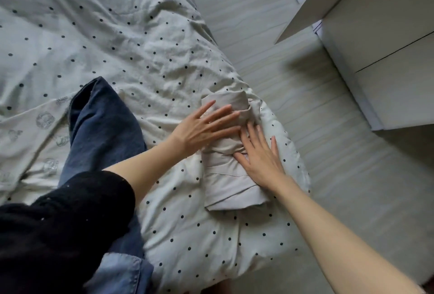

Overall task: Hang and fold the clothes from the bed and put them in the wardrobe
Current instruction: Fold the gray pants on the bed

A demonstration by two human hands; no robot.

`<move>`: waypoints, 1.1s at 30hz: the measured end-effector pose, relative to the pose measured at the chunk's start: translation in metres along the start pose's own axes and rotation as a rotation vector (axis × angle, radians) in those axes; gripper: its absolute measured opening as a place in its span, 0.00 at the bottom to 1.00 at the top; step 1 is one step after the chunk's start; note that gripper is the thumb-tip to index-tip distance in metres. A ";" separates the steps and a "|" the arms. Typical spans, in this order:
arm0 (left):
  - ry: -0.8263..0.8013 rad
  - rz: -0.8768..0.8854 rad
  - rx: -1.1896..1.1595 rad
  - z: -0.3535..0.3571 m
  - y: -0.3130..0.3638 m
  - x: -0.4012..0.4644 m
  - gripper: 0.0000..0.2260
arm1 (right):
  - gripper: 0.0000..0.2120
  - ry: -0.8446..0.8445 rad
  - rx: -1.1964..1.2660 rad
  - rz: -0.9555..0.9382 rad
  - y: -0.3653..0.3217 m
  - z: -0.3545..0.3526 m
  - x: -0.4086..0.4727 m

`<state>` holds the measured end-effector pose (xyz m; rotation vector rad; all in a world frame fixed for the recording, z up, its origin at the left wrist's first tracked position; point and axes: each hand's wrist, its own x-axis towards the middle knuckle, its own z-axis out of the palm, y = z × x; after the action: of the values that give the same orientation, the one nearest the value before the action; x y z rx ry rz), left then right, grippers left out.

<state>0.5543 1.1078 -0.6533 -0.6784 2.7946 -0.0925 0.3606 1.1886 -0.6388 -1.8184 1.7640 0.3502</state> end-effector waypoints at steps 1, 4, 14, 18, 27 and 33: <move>0.013 0.027 0.020 0.000 -0.002 0.007 0.34 | 0.31 0.035 -0.052 0.022 -0.005 -0.001 -0.006; -0.001 0.013 -0.003 0.007 -0.005 0.018 0.33 | 0.31 0.204 -0.021 0.092 -0.040 0.008 -0.032; 0.296 0.040 -0.106 -0.002 -0.005 0.009 0.18 | 0.46 0.201 0.052 0.407 -0.078 0.038 -0.025; 0.306 -0.062 -0.205 -0.038 0.015 0.007 0.16 | 0.33 0.400 0.042 0.328 -0.045 0.002 -0.053; 0.414 -0.147 -0.181 -0.132 0.076 0.021 0.27 | 0.22 0.775 0.075 0.086 0.035 -0.075 -0.141; 0.519 -0.102 -0.148 -0.220 0.101 0.107 0.12 | 0.20 0.855 -0.050 0.018 0.127 -0.145 -0.177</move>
<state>0.3589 1.1485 -0.4799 -0.9498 3.2833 -0.0924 0.1906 1.2569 -0.4518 -2.1613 2.3156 -0.4623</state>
